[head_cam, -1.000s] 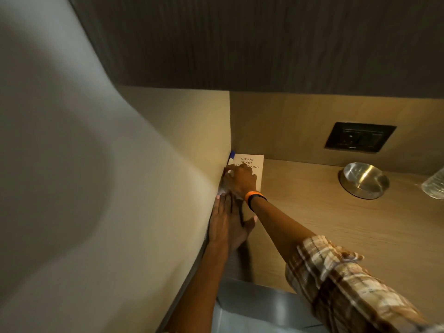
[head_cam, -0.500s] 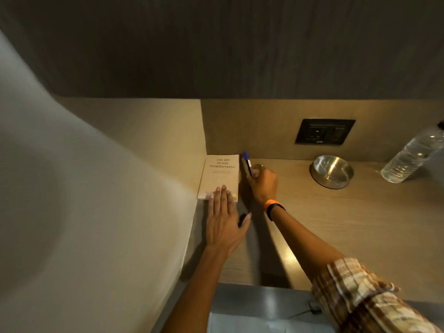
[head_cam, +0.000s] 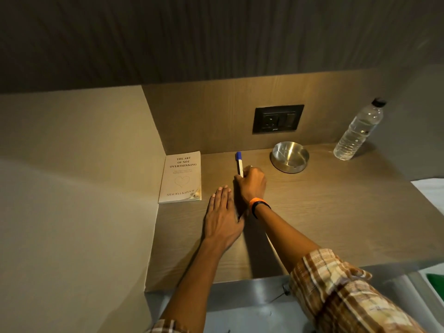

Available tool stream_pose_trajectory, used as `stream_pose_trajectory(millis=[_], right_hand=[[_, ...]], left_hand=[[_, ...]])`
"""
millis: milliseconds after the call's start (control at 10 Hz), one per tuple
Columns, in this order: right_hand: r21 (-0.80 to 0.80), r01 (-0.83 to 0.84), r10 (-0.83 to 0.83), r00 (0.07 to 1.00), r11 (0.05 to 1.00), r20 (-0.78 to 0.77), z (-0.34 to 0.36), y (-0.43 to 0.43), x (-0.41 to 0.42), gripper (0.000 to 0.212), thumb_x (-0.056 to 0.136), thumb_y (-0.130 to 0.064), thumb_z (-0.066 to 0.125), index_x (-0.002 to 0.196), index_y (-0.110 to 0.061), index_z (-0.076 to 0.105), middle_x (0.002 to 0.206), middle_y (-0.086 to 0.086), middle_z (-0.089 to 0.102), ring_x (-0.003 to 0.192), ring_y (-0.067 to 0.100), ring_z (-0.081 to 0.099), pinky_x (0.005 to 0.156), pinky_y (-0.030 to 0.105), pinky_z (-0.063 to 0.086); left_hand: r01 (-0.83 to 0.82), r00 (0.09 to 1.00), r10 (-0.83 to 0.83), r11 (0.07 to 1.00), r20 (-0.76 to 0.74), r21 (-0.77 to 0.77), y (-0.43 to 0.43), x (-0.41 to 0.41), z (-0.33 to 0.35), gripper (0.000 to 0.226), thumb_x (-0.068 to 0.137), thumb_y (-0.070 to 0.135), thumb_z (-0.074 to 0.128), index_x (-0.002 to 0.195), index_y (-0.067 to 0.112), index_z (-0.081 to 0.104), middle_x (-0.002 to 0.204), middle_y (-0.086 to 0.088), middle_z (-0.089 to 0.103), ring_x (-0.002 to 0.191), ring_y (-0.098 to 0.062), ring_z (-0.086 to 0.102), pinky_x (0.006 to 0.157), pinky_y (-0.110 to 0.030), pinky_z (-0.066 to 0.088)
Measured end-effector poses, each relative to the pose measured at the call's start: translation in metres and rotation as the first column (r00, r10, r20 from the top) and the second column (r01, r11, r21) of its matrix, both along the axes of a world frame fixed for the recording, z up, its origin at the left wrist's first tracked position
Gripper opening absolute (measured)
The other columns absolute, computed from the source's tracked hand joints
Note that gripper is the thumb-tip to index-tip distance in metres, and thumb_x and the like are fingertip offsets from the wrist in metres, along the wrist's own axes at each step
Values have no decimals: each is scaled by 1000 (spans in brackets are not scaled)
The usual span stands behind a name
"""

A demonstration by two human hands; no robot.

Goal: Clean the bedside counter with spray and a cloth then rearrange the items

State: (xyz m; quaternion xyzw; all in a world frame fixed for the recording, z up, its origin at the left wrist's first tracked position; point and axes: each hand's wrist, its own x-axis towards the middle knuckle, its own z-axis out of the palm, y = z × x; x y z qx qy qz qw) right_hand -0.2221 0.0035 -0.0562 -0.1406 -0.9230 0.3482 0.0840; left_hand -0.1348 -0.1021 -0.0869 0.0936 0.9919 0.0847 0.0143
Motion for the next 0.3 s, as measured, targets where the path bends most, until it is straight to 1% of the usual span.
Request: stream_pose_trajectory(millis=[100, 200, 300], right_hand=[[-15, -3, 4, 1000, 1000, 17, 1, 1, 1, 23, 90, -24, 73, 101, -5, 71, 100, 14, 68, 92, 29, 67, 78, 39, 57], [-44, 0, 1, 1000, 999, 20, 4, 7, 4, 31, 88, -31, 75, 101, -3, 69, 103, 15, 66, 91, 30, 66, 80, 41, 56], [-79, 10, -9, 1000, 997, 20, 7, 15, 19, 35, 91, -35, 72, 105, -4, 68, 106, 15, 68, 95, 29, 66, 80, 36, 52]], left_hand=[[3, 1000, -3, 1000, -1, 13, 0, 1, -1, 88, 97, 63, 29, 159, 10, -1, 168, -11, -1, 156, -24, -3, 127, -43, 2], [-2, 999, 2, 1000, -32, 13, 2, 1, 1, 87, 97, 64, 28, 159, 10, 0, 168, -11, 3, 156, -24, 0, 127, -43, 4], [-5, 996, 8, 1000, -91, 29, 8, 3, 7, 86, 96, 63, 26, 159, 10, 2, 168, -11, 4, 156, -23, 2, 127, -41, 3]])
